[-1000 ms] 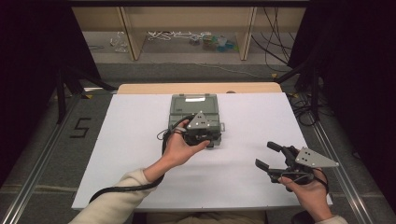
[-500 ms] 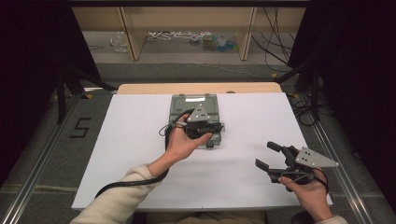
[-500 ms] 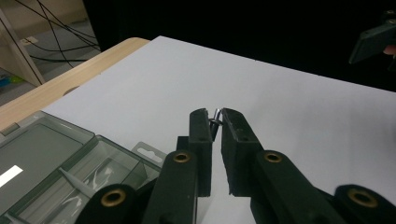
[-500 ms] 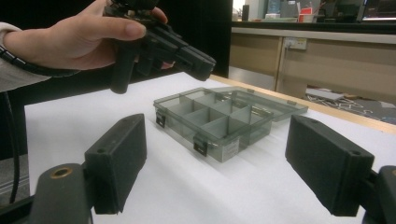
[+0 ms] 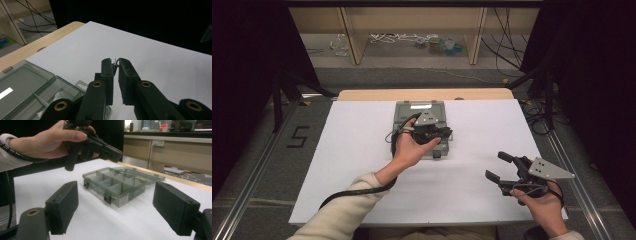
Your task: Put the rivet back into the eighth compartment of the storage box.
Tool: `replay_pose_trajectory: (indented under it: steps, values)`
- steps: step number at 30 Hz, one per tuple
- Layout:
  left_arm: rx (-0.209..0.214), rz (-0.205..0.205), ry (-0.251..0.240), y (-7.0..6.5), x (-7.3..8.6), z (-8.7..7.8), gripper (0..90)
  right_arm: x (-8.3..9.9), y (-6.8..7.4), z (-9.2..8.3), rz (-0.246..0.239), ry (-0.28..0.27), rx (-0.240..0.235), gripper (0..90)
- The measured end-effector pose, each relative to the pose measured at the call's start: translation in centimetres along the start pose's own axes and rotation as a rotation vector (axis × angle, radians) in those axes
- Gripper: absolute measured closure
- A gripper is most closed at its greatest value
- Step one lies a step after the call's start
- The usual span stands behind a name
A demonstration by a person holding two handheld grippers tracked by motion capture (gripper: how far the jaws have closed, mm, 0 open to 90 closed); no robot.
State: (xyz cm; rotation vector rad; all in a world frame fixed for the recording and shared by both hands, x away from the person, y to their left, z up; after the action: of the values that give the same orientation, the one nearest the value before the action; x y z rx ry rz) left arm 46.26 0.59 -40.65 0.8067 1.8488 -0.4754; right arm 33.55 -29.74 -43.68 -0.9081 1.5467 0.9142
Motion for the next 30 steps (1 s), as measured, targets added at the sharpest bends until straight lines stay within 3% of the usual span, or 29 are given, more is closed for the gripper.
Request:
replay_pose_trajectory:
  steps: [7,8,12,22,23,25,30]
  values:
    - [-0.018,-0.011,0.004,0.6,0.4,0.3,82.1,0.0,0.0,0.0,-0.001,0.003,0.000,21.7]
    - [-0.021,-0.010,0.007,0.6,0.5,0.4,82.1,0.0,-0.3,0.0,-0.035,-0.008,0.005,21.7]
    - [-0.027,-0.017,0.007,0.9,0.6,0.6,82.1,0.0,0.0,-0.1,0.002,0.016,0.000,21.7]
    - [-0.048,-0.021,0.001,1.3,0.5,1.2,82.1,0.0,0.0,0.0,0.001,-0.002,-0.004,21.7]
    - [-0.050,-0.022,0.001,1.3,0.4,1.2,82.1,0.0,-0.3,0.0,-0.032,-0.009,0.005,21.7]
    - [-0.054,-0.022,0.001,1.4,0.4,1.4,82.1,0.0,0.0,0.0,0.001,-0.001,-0.003,21.7]
    - [-0.066,-0.021,0.001,1.5,0.3,1.8,82.1,0.0,0.0,0.0,0.000,-0.001,-0.004,21.7]
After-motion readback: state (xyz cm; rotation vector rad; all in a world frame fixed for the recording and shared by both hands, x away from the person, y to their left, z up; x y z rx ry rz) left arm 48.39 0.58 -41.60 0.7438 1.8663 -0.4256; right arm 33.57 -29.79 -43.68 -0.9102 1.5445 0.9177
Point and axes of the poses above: each handheld gripper's, and its own axes: z roughly forward along the jaws, x roughly out of its underside, y roughly to its left, the point moved 1 cm from there along z, roughly forward along the jaws, and after that the axes turned 14 degrees about -x, right-handed, at the moved point
